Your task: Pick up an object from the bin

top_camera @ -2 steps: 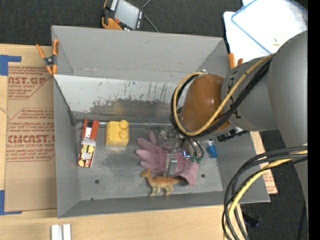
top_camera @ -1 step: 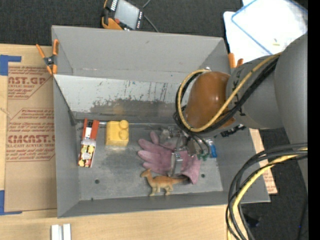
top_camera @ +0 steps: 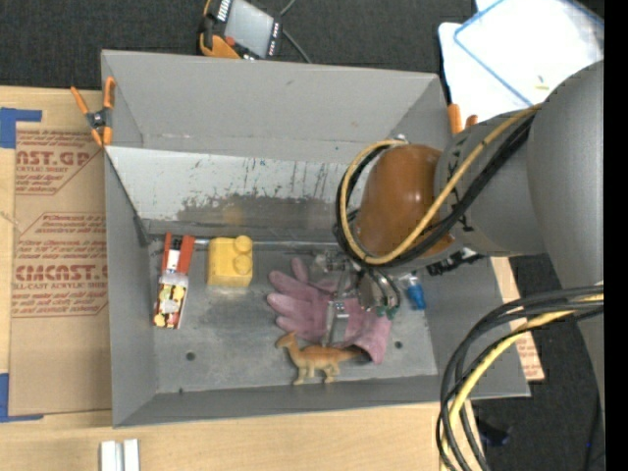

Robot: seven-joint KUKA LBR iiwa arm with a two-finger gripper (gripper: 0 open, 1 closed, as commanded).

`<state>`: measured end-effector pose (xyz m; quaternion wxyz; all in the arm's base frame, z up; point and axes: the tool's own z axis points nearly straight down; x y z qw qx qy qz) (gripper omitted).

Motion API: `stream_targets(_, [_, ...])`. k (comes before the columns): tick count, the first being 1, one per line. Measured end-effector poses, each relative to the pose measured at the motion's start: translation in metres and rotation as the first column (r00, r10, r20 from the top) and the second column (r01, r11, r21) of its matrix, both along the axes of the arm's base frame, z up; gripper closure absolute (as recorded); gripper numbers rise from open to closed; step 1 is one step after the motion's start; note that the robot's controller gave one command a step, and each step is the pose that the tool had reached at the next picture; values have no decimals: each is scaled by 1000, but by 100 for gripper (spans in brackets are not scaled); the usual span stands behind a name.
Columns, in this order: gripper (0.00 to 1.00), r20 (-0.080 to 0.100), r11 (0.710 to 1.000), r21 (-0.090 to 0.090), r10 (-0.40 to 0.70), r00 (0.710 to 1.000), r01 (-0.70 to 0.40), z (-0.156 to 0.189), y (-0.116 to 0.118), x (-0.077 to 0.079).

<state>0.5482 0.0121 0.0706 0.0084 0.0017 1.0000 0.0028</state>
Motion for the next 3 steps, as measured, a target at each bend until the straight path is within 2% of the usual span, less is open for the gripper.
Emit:
stream_targets(1, [100,-5,998,-2,55,998,-55,1,-11,6])
stream_targets(2, [100,-4,998,-2,55,998,-55,1,-11,6])
stream_targets(3, [100,-16,998,-1,56,998,-56,33,-10,2])
